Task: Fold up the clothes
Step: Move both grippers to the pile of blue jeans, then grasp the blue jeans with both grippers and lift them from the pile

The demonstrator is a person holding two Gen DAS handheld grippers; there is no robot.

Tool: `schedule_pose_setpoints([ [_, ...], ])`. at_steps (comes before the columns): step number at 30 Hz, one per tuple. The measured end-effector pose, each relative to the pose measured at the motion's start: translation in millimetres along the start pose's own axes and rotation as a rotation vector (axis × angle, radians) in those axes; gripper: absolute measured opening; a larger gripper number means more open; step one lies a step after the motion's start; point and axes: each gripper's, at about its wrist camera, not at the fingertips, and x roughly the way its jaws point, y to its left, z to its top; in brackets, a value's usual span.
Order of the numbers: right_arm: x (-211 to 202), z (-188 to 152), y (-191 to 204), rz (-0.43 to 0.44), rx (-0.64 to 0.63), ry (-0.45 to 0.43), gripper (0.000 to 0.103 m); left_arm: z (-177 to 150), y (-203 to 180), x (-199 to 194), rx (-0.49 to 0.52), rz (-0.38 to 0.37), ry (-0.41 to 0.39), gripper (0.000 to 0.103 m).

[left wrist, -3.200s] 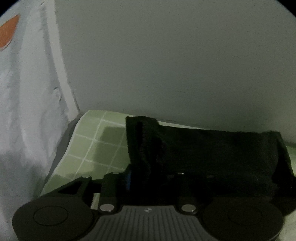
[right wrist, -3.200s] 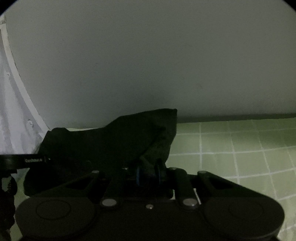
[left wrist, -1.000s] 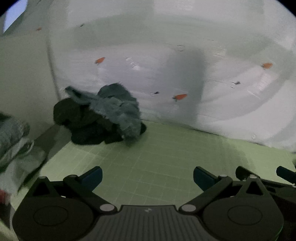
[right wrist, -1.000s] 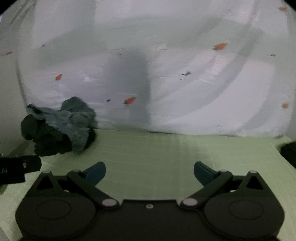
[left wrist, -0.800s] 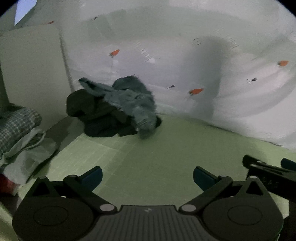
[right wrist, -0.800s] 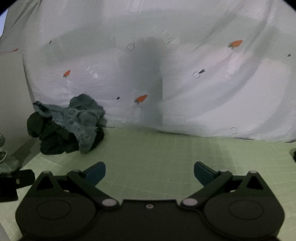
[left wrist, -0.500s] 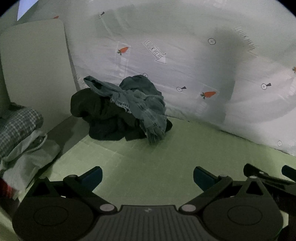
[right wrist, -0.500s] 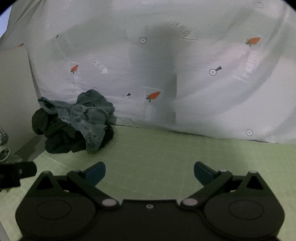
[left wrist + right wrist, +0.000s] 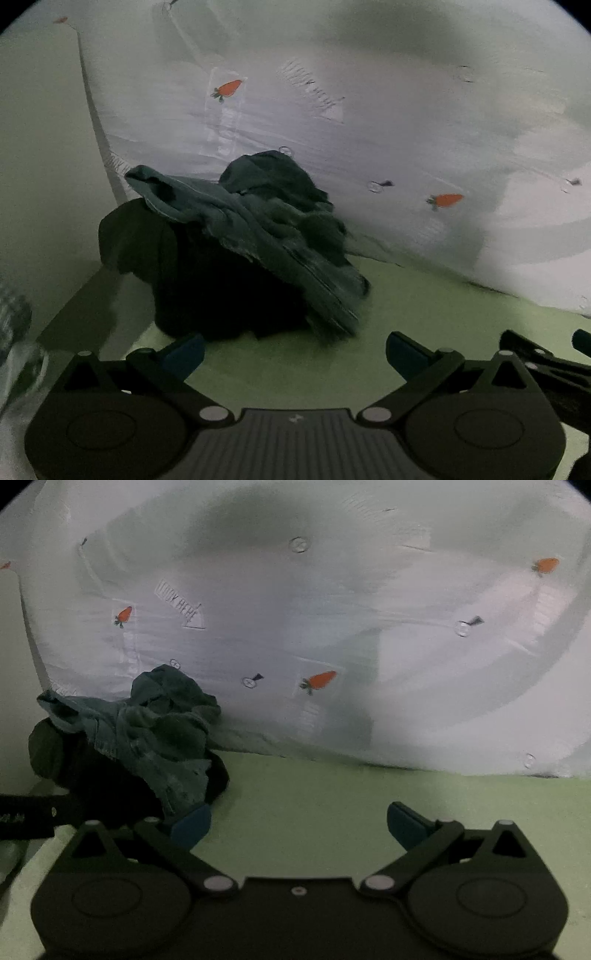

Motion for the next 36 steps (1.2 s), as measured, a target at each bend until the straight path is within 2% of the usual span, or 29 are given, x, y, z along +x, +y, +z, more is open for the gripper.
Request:
schedule_pose_setpoints([
  [5, 53.4, 18.6, 40.6, 0.011, -0.028, 0.016, 0.103, 34.9, 47.6, 66.7, -0.068, -0.007, 0.045, 0.103],
  [11, 132.1, 37.6, 96.1, 0.053, -0.066, 0.049, 0.103, 73.5, 107.0, 136.1, -0.166, -0.010, 0.048, 0.102],
  [13, 157.6, 44.3, 114.1, 0.093, -0.074, 0.039, 0.102, 87.0, 123.8, 146.3, -0.208, -0.027, 0.020, 0.101],
  [16, 189.7, 58.4, 132.1, 0.181, 0.002, 0.055, 0.102, 107.6, 143.4, 160.8, -0.241, -0.042, -0.039, 0.102],
  [21, 239.6, 76.6, 150.0, 0.377, 0.254, 0.135, 0.102, 122.5, 161.1, 201.6, -0.322, -0.046, -0.024, 0.100],
  [23, 259.7, 76.9, 158.0, 0.413, 0.339, 0.203, 0.096, 123.5, 163.1, 211.7, -0.336, -0.040, -0.018, 0.087],
  [24, 269.0, 76.1, 162.3, 0.414, 0.365, 0.239, 0.086, 124.0, 164.1, 216.8, -0.342, -0.037, -0.015, 0.081],
  [26, 270.2, 73.1, 168.3, 0.386, 0.361, 0.210, 0.068, 124.7, 162.2, 214.6, -0.338, 0.001, -0.020, 0.057],
  [27, 266.1, 72.0, 168.9, 0.372, 0.347, 0.183, 0.049, 124.9, 162.2, 211.7, -0.339, 0.014, -0.028, 0.051],
  [28, 261.5, 71.1, 167.1, 0.385, 0.337, 0.161, 0.030, 125.5, 163.3, 207.1, -0.340, 0.018, -0.033, 0.035],
  [29, 255.3, 71.6, 164.9, 0.405, 0.334, 0.141, 0.027, 126.1, 164.3, 202.4, -0.342, 0.022, -0.037, 0.018],
  [33, 220.9, 83.8, 160.2, 0.421, 0.240, 0.032, 0.017, 134.3, 161.9, 174.7, -0.330, -0.028, -0.093, 0.009],
  [36, 185.9, 104.2, 139.9, 0.419, 0.263, -0.063, 0.015, 144.4, 145.7, 145.5, -0.273, -0.050, -0.139, 0.008],
])
